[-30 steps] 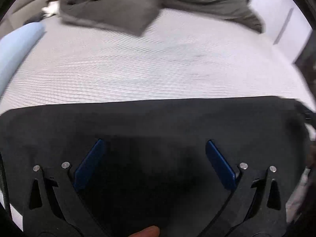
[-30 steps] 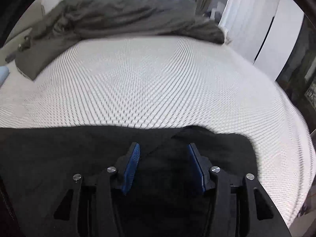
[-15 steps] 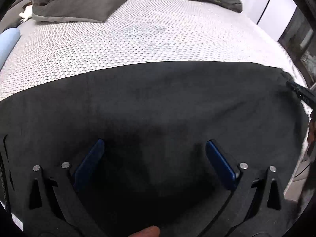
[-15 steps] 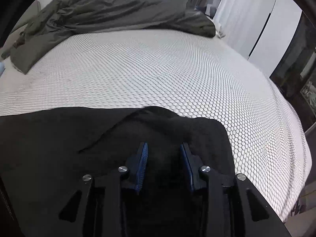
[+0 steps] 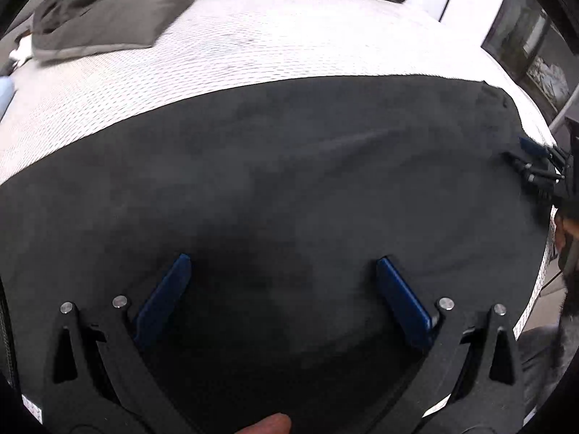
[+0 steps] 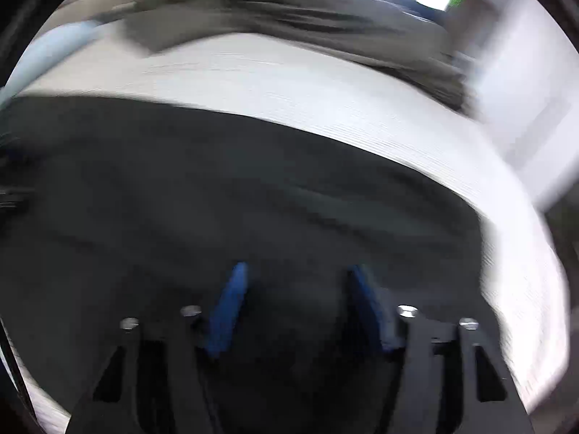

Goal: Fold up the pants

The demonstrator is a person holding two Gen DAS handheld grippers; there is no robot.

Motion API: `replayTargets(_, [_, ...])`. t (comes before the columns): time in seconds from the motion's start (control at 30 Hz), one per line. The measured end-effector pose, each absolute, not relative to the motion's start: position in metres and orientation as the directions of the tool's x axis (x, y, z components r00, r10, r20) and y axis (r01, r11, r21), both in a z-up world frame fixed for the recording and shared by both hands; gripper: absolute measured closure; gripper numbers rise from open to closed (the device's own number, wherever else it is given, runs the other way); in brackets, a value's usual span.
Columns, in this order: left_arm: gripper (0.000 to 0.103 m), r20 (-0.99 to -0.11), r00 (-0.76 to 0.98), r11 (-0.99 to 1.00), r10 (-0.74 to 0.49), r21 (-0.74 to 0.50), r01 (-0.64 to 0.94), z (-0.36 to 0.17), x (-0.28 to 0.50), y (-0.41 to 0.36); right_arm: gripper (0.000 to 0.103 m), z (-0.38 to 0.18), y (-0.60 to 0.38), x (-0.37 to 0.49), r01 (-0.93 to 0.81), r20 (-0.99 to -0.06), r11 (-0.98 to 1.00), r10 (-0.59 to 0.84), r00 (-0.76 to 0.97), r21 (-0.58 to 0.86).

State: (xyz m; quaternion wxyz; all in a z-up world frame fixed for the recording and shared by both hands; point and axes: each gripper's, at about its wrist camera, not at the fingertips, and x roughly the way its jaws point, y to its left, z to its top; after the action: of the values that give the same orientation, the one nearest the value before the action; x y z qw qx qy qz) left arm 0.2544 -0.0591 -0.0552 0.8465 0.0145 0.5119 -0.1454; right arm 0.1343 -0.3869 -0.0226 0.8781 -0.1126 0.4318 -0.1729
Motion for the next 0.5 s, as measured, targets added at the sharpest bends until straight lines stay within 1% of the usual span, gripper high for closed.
replayTargets(0.03, [0.001,-0.869,0.440,0.960,-0.226,-0.121,0.254,-0.053,0.251,-0.053,0.039,-0.021,-0.399,0.127,0.262,-0.718,0.903,-0.429,0.548,-0.340])
replayTargets(0.1, [0.001,-0.865,0.464,0.969,-0.190,-0.089,0.229,-0.047,0.243,-0.051,0.039,-0.017,-0.413,0.114,0.319,-0.703,0.888,-0.458,0.544,-0.332])
replayTargets(0.17, [0.001,-0.838,0.512,0.973,-0.187,-0.086,0.215,-0.033,0.232,-0.056,0.038,-0.005,-0.402,0.104,0.310,-0.691,0.903,-0.428,0.582,-0.297])
replayTargets(0.2, [0.001,-0.815,0.537,0.963,-0.218,-0.092,0.252,-0.022,0.223,-0.066,0.038,0.003,-0.387,0.100,0.290,-0.678,0.910,-0.415,0.606,-0.298])
replayTargets(0.23, [0.001,-0.801,0.551,0.956,-0.235,-0.086,0.282,-0.015,0.216,-0.075,0.038,0.005,-0.378,0.089,0.263,-0.673,0.921,-0.389,0.629,-0.287])
replayTargets(0.3, [0.001,-0.772,0.582,0.941,-0.256,-0.059,0.334,-0.005,0.196,-0.102,0.038,0.015,-0.343,0.096,0.172,-0.686,0.958,-0.285,0.669,-0.230])
replayTargets(0.33, [0.001,-0.771,0.577,0.934,-0.268,-0.060,0.353,-0.006,0.191,-0.113,0.038,0.013,-0.318,0.100,0.115,-0.704,0.975,-0.215,0.677,-0.188])
replayTargets(0.4, [0.001,-0.799,0.524,0.914,-0.294,-0.074,0.399,-0.020,0.192,-0.136,0.038,0.001,-0.281,0.111,0.000,-0.742,0.991,-0.098,0.664,-0.131])
replayTargets(0.43, [0.001,-0.827,0.481,0.901,-0.291,-0.068,0.427,-0.032,0.191,-0.148,0.038,-0.004,-0.268,0.111,-0.046,-0.755,0.991,-0.064,0.652,-0.123])
replayTargets(0.47, [0.001,-0.841,0.468,0.896,-0.273,-0.045,0.442,-0.039,0.192,-0.154,0.038,-0.013,-0.250,0.116,-0.094,-0.771,0.987,-0.044,0.635,-0.133])
replayTargets(0.5, [0.000,-0.843,0.482,0.892,-0.239,0.005,0.452,-0.047,0.189,-0.158,0.038,-0.024,-0.233,0.119,-0.135,-0.781,0.975,-0.053,0.622,-0.173])
